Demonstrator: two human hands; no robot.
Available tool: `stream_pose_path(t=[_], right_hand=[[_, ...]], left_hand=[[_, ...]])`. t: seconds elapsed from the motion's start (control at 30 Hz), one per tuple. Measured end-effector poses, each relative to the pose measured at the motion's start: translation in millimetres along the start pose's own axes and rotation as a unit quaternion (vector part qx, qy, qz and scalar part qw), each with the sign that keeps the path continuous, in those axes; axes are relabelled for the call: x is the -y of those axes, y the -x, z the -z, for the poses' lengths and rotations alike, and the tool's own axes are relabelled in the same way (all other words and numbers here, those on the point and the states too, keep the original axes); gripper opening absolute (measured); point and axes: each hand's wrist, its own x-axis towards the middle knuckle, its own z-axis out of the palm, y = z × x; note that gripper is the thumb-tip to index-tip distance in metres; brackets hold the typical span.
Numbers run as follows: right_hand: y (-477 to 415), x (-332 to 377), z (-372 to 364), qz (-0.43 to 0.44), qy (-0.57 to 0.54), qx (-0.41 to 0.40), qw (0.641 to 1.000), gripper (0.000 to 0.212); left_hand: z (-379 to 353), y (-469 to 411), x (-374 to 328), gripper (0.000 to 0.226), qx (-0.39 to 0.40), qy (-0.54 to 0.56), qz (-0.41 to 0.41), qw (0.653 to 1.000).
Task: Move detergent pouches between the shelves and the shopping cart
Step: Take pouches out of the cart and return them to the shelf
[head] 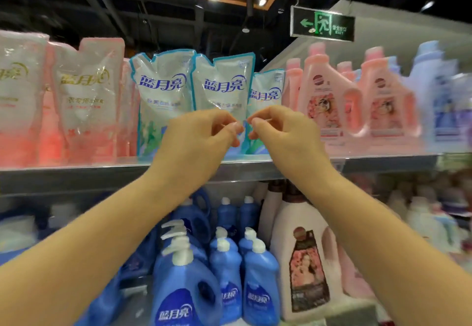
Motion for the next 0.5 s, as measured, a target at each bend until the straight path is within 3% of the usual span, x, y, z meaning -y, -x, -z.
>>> stream_pose_path(t=[0.27, 0.5], right_hand=[[168.6, 2.9, 166.0, -0.091, 0.163, -0.086, 0.979, 0.014], [333.7, -4.1, 323.8, -0.282, 0.315, -0.153, 0.893, 0.019]], left_hand=[[-98.6, 114.5, -148.5, 0.021, 0.081, 0.133, -0.033, 0.987], [-215.2, 245.4, -294.8, 0.018, 0.262, 0.289, -0.041, 0.92]])
